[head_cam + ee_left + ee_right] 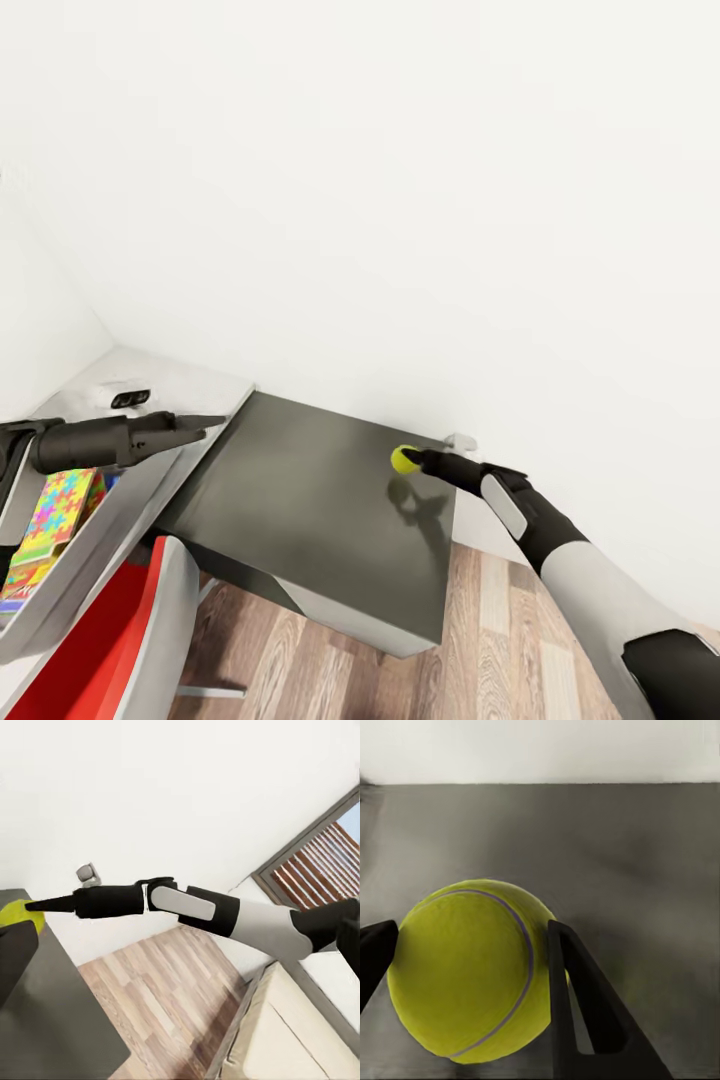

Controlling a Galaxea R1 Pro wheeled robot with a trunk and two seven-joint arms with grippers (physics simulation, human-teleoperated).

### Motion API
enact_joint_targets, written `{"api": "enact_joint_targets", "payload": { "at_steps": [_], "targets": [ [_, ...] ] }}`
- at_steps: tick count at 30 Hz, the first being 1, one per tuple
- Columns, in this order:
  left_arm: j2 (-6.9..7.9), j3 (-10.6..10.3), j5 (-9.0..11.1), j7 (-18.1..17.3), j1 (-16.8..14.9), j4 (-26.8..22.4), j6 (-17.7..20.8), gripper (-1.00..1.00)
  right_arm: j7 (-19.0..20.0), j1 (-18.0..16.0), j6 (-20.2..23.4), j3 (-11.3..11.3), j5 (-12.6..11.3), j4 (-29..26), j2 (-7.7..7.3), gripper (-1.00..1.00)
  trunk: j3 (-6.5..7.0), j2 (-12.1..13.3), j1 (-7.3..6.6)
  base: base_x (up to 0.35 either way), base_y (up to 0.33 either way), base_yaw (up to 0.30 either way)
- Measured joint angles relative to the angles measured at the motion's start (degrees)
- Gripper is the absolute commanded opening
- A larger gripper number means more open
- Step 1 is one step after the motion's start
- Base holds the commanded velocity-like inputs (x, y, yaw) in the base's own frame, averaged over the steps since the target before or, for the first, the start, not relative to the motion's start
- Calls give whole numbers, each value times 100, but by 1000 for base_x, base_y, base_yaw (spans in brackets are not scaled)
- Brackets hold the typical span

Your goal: Put all the toys in the child's room - the three board games (two on the bed and one on the table), the two jigsaw puzzles on the table, and the tennis ball on the table - inside the toy box on the table in the child's room.

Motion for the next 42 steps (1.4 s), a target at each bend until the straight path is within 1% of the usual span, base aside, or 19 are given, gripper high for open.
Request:
{"api": "enact_joint_targets", "payload": {
  "at_steps": [2,3,4,5,6,7,8,10,12,13,15,16,18,19,21,22,26,33,42],
  "targets": [
    [11,159,3,-22,146,0,-1,100,514,105,-1,-28,-15,0,-69,-100,18,0,0,0,0,0],
    [16,254,6,-50,248,0,-2,100,859,188,-6,-39,-40,0,-104,-100,27,0,0,0,0,0],
    [18,346,7,-108,352,0,-2,100,1197,275,-12,-51,-77,-1,-130,-100,37,0,0,0,0,0],
    [21,396,7,-153,403,1,-2,100,1367,322,-15,-65,-104,-1,-140,-100,46,0,0,0,0,0],
    [25,507,4,-269,497,2,-3,100,1675,412,-19,-107,-159,-1,-159,-100,55,0,0,0,0,0],
    [50,732,0,-339,660,5,-3,100,2085,541,-25,-218,-230,-1,-208,-100,64,0,-1,0,0,0],
    [64,831,1,-342,732,7,-3,100,2220,583,-27,-272,-253,-2,-232,-100,74,0,0,0,0,0],
    [136,1243,27,-341,1024,8,-3,100,2675,710,-28,-483,-293,-3,-344,-100,92,0,0,0,0,0],
    [187,1682,43,-340,1291,9,-3,100,3046,843,-29,-636,-309,2,-409,-100,110,0,0,0,0,0],
    [195,1797,45,-340,1353,9,-3,100,3128,877,-29,-662,-312,1,-419,-100,120,0,0,0,0,0],
    [213,2211,50,-340,1608,15,-3,100,3374,997,-29,-725,-317,-2,-445,-100,138,0,0,0,0,0],
    [216,2313,52,-340,1687,16,-3,100,3423,1020,-29,-735,-319,-3,-449,-100,147,0,0,0,0,0],
    [222,2680,59,-339,2007,17,-3,100,3552,1074,-24,-757,-321,-3,-463,-100,165,-1,0,0,0,0],
    [223,2772,60,-339,2090,18,-3,100,3574,1083,-22,-762,-321,-4,-467,-100,175,0,0,0,0,0],
    [229,3125,66,-339,2334,17,-1,100,3627,1101,-14,-794,-323,1,-481,-100,193,-1,0,0,0,0],
    [230,3218,67,-339,2376,15,0,100,3633,1104,-13,-802,-323,0,-482,-100,203,0,0,0,0,0],
    [288,3853,83,-338,2530,17,1,100,3642,1121,-35,-830,-316,-4,-439,-100,240,0,0,0,0,0],
    [302,3970,84,-338,2552,10,-100,100,3622,1123,-54,-834,-311,-4,-415,-100,306,0,0,0,0,50],
    [299,3974,82,-338,2552,10,-220,100,3609,1124,-65,-833,-302,-4,-397,-100,325,1,1,0,0,18]
  ]
}}
